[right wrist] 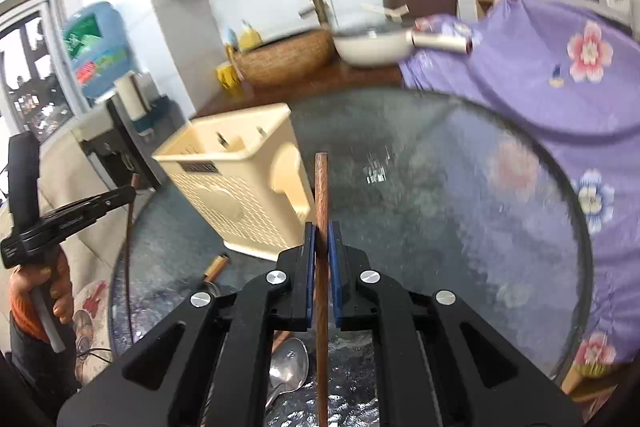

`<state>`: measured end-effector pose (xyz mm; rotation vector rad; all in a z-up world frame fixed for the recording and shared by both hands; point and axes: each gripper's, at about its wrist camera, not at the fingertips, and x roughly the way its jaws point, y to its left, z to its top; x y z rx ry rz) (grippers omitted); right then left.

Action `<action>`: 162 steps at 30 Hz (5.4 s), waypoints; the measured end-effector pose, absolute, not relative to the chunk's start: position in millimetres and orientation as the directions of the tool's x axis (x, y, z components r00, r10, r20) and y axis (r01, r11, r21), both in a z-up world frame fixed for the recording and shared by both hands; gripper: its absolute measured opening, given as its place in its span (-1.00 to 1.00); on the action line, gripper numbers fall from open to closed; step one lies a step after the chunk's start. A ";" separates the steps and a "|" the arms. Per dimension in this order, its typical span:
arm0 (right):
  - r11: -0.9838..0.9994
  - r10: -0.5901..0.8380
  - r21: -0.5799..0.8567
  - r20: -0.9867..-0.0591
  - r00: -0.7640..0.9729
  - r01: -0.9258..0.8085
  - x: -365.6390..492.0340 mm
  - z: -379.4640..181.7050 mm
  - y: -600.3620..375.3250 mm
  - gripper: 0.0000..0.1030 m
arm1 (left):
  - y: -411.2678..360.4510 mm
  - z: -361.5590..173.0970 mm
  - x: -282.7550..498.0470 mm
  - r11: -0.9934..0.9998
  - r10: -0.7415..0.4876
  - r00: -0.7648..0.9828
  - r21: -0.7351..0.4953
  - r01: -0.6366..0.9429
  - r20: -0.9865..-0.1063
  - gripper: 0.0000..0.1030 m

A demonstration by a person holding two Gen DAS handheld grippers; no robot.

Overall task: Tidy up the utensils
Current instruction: 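Lift both chopsticks and lower them upright into the cream utensil holder, then open both tools to release the chopsticks in the holder, then move both tools back down toward the spoons on the table, then grasp a metal spoon by its handle with the right tool while the left tool grasps another spoon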

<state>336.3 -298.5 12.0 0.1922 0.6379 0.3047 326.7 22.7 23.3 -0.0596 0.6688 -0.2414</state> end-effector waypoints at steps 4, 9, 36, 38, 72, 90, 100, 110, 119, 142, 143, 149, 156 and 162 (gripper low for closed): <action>0.926 0.370 0.267 -0.493 0.787 -0.268 317.7 32.0 -308.6 -0.86 | 22.7 35.8 312.0 0.967 -0.254 0.785 -0.135 0.216 -0.565 -0.87; 0.911 0.404 0.290 -0.475 0.782 -0.295 309.0 44.8 -315.0 -0.86 | 22.7 47.7 301.1 0.964 -0.266 0.808 -0.131 0.232 -0.526 -0.87; 0.889 0.457 0.209 -0.380 0.804 -0.407 305.0 116.5 -292.8 -0.86 | 29.6 113.7 276.4 0.944 -0.330 0.851 -0.145 0.297 -0.409 -0.87; 0.883 0.470 0.210 -0.375 0.799 -0.420 309.9 124.8 -287.9 -0.86 | 29.5 127.1 279.2 0.935 -0.353 0.849 -0.158 0.316 -0.393 -0.87; 0.933 0.357 0.187 -0.375 0.856 -0.307 432.8 109.3 -225.5 -0.86 | -15.2 105.9 412.5 0.943 -0.329 0.825 -0.213 0.257 -0.460 -0.87; 0.941 0.327 0.213 -0.360 0.874 -0.264 434.7 91.9 -235.0 0.15 | -20.3 88.7 410.2 0.942 -0.334 0.818 -0.198 0.271 -0.469 -0.32; 0.979 0.193 0.153 -0.449 0.873 -0.137 392.1 65.6 -251.0 0.15 | 1.9 65.1 356.1 0.958 -0.277 0.832 -0.203 0.202 -0.481 0.65; 0.990 0.138 0.089 -0.658 0.741 -0.105 340.3 -23.6 -249.5 0.14 | 7.3 -6.9 312.4 0.983 -0.165 0.756 -0.043 0.178 -0.633 0.73; 0.985 0.173 0.147 -0.733 0.658 -0.094 327.5 -66.2 -251.4 0.14 | 31.8 -60.7 302.0 0.984 -0.173 0.641 -0.102 0.146 -0.748 0.27; 0.994 0.072 0.008 -0.810 0.582 -0.112 296.3 -94.0 -208.4 0.05 | 15.0 -81.1 280.0 0.979 -0.189 0.602 -0.102 0.176 -0.776 0.09; 0.994 0.072 0.008 -0.808 0.584 -0.111 297.0 -93.6 -207.9 -0.01 | 13.7 -80.6 280.6 0.979 -0.187 0.603 -0.098 0.177 -0.775 0.09; 0.994 0.069 0.007 -0.808 0.585 -0.108 304.3 -91.1 -208.7 -0.24 | 9.5 -75.8 282.1 0.979 -0.182 0.613 -0.081 0.189 -0.769 0.09; 0.993 0.081 0.010 -0.802 0.591 -0.121 305.6 -91.1 -210.8 -0.24 | 7.5 -79.0 277.2 0.977 -0.189 0.596 -0.091 0.191 -0.781 0.08; 0.992 0.092 0.019 -0.799 0.594 -0.128 302.2 -91.6 -214.2 -0.24 | -16.3 -65.9 263.1 0.947 -0.270 0.592 -0.099 0.305 -0.760 0.08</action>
